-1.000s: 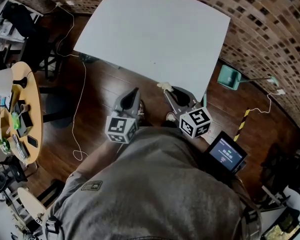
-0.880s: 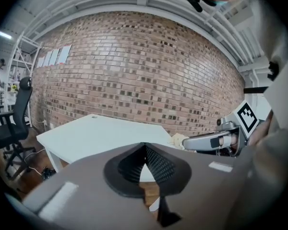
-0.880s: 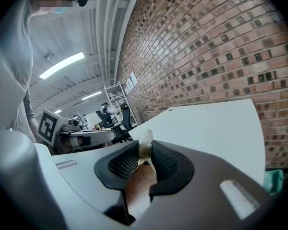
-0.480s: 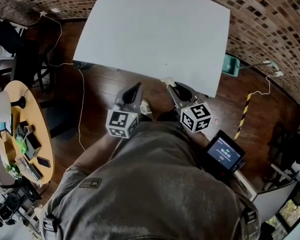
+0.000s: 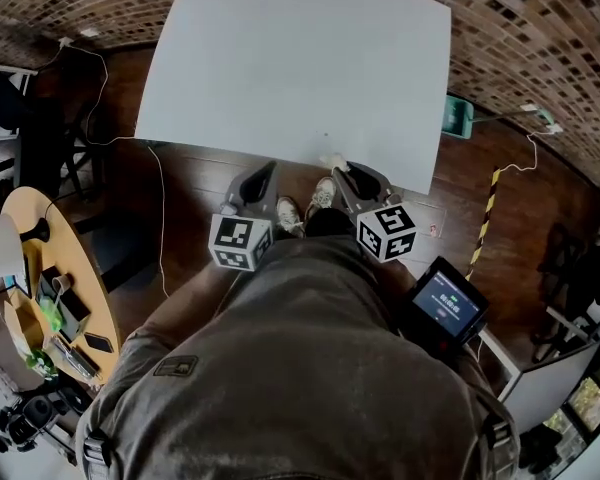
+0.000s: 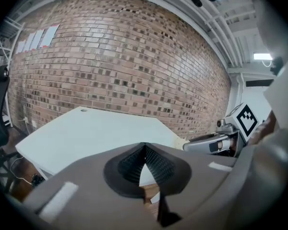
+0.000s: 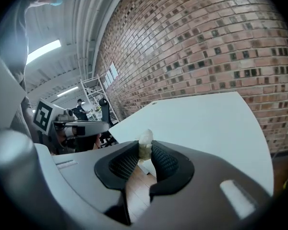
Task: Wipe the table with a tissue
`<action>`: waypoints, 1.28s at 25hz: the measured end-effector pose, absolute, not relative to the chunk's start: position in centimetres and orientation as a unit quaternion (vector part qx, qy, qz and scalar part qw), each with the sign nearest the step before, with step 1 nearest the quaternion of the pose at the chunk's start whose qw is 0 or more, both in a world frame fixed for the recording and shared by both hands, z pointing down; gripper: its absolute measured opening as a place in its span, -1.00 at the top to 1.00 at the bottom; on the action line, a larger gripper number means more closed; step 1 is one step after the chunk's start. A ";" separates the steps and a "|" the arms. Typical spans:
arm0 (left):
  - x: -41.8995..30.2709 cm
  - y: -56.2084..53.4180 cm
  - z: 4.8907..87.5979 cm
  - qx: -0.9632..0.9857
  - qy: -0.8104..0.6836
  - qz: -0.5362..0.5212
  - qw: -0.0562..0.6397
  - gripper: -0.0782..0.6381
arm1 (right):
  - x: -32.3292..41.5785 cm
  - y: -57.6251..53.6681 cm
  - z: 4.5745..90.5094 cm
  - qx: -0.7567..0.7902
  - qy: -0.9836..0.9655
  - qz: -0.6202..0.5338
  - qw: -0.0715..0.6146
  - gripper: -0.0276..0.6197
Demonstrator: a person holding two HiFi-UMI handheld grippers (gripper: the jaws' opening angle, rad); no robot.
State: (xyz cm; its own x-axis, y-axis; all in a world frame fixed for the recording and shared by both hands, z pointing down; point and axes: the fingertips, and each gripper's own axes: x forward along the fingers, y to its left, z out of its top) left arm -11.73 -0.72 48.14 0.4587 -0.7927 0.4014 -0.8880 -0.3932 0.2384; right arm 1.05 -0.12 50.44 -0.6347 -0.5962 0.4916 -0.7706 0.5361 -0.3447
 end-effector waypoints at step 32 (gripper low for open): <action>-12.2 -7.9 55.5 0.812 -0.471 0.201 0.280 0.78 | 3.6 -7.7 60.7 0.413 -0.797 0.331 0.291 0.63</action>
